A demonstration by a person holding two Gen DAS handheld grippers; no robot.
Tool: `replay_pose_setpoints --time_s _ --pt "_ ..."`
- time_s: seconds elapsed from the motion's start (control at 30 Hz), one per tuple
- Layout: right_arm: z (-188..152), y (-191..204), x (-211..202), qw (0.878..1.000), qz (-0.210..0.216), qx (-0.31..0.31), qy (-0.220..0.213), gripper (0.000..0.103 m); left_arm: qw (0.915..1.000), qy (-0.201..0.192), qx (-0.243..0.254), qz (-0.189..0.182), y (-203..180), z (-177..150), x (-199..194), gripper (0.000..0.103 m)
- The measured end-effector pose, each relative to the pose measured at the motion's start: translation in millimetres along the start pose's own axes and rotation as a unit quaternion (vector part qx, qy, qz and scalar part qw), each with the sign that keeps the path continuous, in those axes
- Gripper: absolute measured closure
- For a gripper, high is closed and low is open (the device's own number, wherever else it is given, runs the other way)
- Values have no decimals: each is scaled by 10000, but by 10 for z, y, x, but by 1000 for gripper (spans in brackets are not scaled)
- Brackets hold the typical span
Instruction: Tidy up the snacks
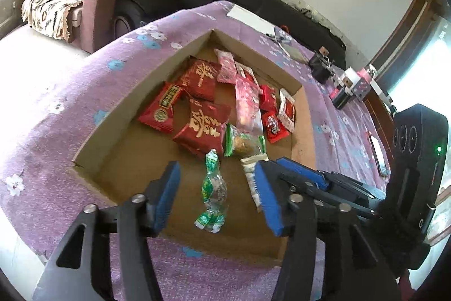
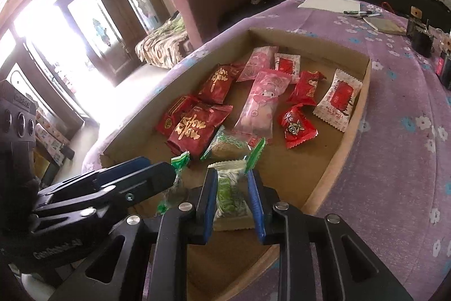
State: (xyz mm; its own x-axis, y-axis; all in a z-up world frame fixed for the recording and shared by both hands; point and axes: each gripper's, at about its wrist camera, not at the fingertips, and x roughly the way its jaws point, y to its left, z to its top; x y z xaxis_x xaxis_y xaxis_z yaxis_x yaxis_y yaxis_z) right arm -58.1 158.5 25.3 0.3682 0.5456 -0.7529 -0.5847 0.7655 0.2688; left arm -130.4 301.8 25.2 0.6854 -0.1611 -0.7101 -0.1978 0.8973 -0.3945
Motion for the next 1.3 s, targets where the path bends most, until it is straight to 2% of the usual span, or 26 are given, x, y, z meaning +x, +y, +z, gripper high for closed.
replay_pose_setpoints --time_s 0.13,0.27,0.33,0.43,0.7,0.83,1.3 --pt "-2 28 -115 9998 -83 -80 -181 71 9994 -163 148 279 -48 -9 -53 48" --pt "-34 23 -237 9993 -139 -109 -316 68 9950 -383 417 819 -160 -33 -99 47" --pt "-56 -5 -284 9992 -163 -86 -353 66 9909 -499 567 1112 -220 -46 -120 40" --pt "-111 -84 -339 9991 -202 -4 -379 64 9863 -646 689 1353 -285 -67 -159 33" --pt "-239 -271 -501 9983 -321 153 -454 63 9839 -579 867 1449 -423 -105 -147 32" --pt "-311 -305 -592 9977 -402 91 -530 54 9841 -465 956 1420 -508 -134 -131 32" --pt "-504 -537 -806 9961 -500 317 -649 53 9801 -225 1308 1478 -811 -274 -102 32"
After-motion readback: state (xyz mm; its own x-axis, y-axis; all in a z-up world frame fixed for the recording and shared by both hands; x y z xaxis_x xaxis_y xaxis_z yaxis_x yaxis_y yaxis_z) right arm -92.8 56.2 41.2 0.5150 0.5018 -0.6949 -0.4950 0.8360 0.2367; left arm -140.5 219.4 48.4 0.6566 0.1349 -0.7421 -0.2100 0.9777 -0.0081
